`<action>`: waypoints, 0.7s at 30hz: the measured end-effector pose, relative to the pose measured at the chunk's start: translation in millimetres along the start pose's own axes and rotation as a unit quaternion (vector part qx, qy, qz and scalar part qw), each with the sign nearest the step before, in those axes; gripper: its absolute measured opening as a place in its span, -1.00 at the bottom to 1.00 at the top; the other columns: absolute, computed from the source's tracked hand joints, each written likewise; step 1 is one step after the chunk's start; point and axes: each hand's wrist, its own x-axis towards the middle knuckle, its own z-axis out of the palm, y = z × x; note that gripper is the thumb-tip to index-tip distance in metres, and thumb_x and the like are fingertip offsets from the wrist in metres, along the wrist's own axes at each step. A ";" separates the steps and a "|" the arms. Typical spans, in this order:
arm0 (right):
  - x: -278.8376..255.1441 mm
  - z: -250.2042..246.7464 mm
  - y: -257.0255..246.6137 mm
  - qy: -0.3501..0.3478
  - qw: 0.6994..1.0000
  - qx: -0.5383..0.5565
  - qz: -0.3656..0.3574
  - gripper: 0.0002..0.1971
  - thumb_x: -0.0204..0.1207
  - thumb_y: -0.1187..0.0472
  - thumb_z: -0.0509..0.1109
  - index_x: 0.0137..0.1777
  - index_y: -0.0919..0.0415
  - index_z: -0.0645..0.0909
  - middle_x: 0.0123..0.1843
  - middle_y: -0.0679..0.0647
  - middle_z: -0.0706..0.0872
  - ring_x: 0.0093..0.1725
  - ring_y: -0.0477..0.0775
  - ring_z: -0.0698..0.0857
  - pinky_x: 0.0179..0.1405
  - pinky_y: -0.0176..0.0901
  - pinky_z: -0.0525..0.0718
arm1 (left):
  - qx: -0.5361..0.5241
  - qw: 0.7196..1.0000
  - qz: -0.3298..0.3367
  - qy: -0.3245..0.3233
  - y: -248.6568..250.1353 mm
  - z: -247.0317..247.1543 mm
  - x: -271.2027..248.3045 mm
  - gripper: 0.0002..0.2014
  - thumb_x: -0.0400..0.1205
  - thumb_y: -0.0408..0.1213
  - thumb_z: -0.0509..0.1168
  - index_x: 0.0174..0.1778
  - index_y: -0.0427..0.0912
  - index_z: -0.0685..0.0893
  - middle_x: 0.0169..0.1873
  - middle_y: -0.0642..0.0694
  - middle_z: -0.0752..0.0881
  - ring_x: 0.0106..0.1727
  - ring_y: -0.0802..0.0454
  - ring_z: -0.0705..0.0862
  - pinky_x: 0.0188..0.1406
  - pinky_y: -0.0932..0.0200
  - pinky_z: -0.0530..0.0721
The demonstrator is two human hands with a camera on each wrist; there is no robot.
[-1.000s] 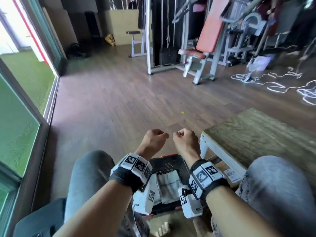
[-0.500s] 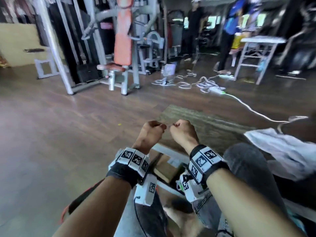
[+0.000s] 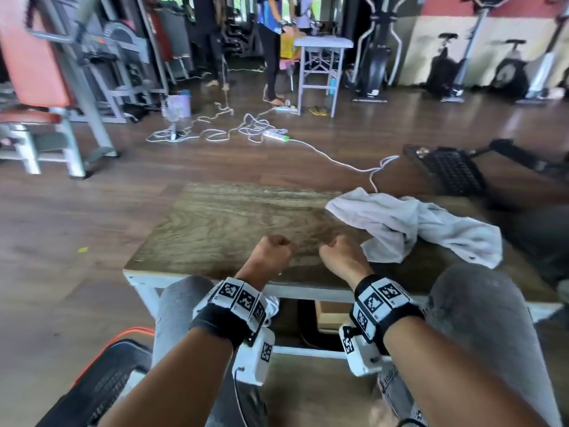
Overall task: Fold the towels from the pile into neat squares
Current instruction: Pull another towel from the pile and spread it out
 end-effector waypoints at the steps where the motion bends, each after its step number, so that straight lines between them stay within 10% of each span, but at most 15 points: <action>1: 5.8 -4.5 13.0 -0.001 1.000 -0.002 0.017 -0.49 0.56 -0.07 0.24 0.40 0.24 0.56 0.41 0.21 0.64 0.36 0.32 0.63 0.31 0.04 0.60 | 0.021 1.000 -0.002 -0.008 -1.1 12.6 8.2 -0.81 0.58 -0.22 0.32 -0.15 -0.27 0.76 -0.29 -0.13 0.75 -0.26 -0.05 0.69 -0.26 0.13 0.62; 7: 33.8 -26.4 85.9 0.080 0.991 -0.066 0.079 -0.49 0.59 0.05 0.26 0.55 0.03 0.37 0.68 0.30 0.03 0.62 0.43 0.11 0.52 0.27 0.35 | 0.135 0.986 0.037 -0.095 -2.1 85.6 31.4 -0.74 0.61 -0.33 0.17 0.05 -0.29 0.74 -0.12 -0.11 0.73 -0.02 -0.13 0.72 -0.05 0.06 0.67; 16: 59.9 -28.3 121.8 0.053 0.995 -0.055 0.063 -0.49 0.66 0.21 0.15 0.62 0.18 0.32 0.62 0.20 0.31 0.60 0.35 0.20 0.51 0.25 0.30 | 0.364 0.919 0.086 -0.126 -11.0 123.8 45.9 -0.66 0.55 -0.14 0.28 0.25 -0.02 0.64 0.29 -0.19 0.51 0.36 -0.25 0.48 0.42 -0.18 0.47; 21: 58.0 -22.5 108.6 0.215 0.970 0.055 -0.095 -0.82 0.56 0.42 0.19 -0.18 0.26 0.59 -0.01 0.23 0.71 0.09 0.36 0.68 0.02 -0.01 0.55 | 0.350 0.922 0.126 -0.105 -7.5 124.3 54.1 -0.41 0.48 0.04 0.42 0.36 -0.10 0.41 0.22 -0.27 0.54 0.30 -0.33 0.52 0.29 -0.29 0.57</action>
